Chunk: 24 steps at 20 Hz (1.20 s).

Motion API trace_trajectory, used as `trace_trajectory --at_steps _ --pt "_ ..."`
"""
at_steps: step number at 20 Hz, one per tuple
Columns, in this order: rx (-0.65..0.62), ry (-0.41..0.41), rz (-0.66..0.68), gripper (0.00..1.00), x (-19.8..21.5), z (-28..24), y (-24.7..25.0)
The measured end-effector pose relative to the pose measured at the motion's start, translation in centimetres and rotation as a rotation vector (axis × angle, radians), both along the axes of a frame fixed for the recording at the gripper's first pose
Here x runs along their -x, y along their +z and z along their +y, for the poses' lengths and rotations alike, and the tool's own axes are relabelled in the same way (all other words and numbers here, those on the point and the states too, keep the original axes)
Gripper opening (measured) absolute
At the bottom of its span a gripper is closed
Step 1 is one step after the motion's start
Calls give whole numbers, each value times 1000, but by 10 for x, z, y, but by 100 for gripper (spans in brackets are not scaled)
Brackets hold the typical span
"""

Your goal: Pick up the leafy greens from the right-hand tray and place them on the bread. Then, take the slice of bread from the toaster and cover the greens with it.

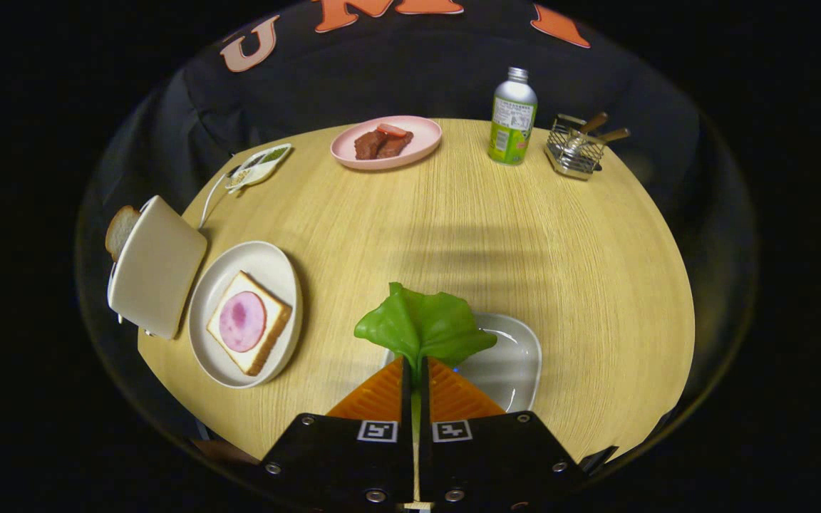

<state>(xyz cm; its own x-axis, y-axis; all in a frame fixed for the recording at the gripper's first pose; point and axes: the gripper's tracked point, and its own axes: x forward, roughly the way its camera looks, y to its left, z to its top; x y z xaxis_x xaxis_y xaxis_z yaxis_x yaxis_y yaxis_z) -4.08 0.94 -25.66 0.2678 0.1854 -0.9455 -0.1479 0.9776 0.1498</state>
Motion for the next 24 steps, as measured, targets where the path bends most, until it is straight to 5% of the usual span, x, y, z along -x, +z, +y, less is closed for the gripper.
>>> trace_trajectory --at_steps 6,12,18,20,24 --pt "-115 95 -94 4 -13 73 46" --pt "-185 189 -49 3 -11 139 26" --pt "-196 191 44 4 -7 170 -3" --pt "-203 200 76 8 -2 180 -7" --pt "-222 219 69 34 -4 203 1"
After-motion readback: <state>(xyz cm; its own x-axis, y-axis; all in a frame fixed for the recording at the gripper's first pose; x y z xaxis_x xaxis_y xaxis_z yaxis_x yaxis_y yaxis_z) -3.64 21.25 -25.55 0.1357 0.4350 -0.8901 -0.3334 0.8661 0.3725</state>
